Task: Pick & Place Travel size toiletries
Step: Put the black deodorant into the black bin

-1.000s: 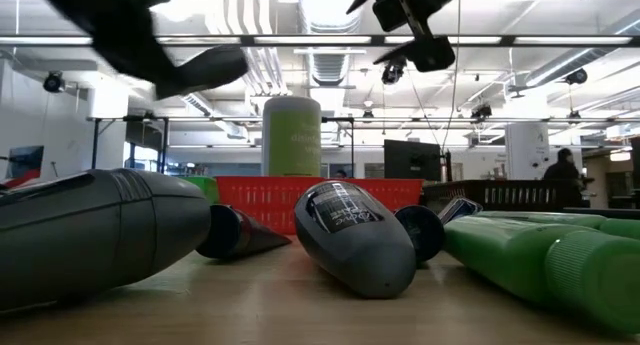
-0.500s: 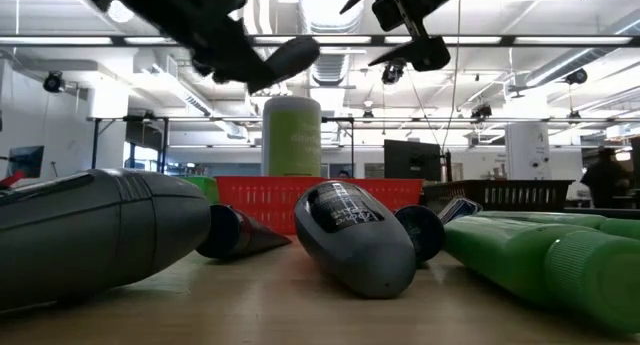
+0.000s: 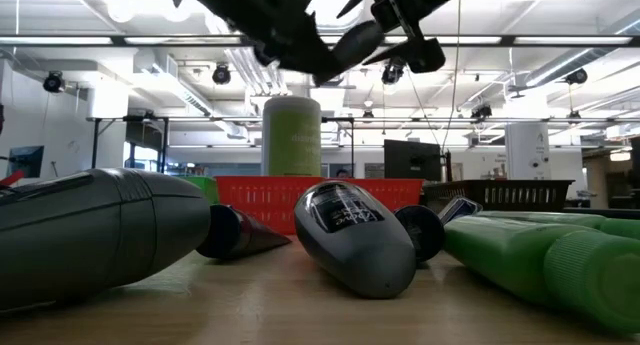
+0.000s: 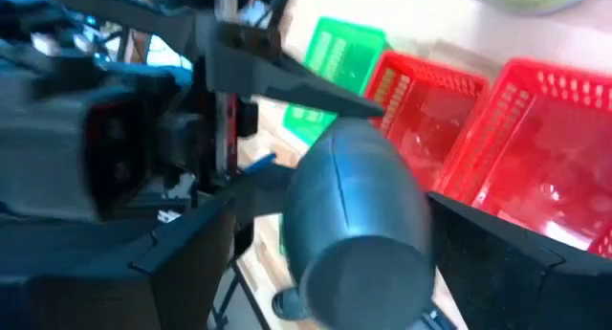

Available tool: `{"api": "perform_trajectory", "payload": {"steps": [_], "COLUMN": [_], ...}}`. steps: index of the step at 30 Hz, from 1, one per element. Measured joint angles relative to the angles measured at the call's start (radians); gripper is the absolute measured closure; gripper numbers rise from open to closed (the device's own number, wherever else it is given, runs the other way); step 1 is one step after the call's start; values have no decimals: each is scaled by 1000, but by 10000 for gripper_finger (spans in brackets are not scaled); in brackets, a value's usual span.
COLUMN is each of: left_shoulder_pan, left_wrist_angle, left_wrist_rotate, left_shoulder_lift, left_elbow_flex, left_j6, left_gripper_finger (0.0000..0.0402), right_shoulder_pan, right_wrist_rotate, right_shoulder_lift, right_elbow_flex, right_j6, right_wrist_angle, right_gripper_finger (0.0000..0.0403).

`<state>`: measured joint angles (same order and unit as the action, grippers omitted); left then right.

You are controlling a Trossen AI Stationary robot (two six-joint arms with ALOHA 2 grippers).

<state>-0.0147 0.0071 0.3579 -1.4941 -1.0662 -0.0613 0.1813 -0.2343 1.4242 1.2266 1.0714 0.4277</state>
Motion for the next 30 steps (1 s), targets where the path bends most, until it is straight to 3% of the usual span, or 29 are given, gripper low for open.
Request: {"api": "perform_trajectory", "payload": {"steps": [10, 24, 30], "left_shoulder_pan": [2, 7, 7], "left_wrist_angle": [-63, -4, 1], "left_wrist_rotate": [-8, 2, -2], "left_shoulder_lift": [-9, -7, -7], "left_elbow_flex": [-17, -25, -24], "left_j6": [-41, -58, -59], "left_gripper_finger": [218, 218, 218], "right_shoulder_pan": [0, 2, 2], "right_wrist_rotate": [-2, -10, -3], "right_shoulder_lift": [-5, -2, -2], "right_elbow_flex": [0, -4, -4], "right_j6": [-24, 15, 30], "right_wrist_angle": [14, 32, 32], "right_gripper_finger": [65, 123, 125]}}
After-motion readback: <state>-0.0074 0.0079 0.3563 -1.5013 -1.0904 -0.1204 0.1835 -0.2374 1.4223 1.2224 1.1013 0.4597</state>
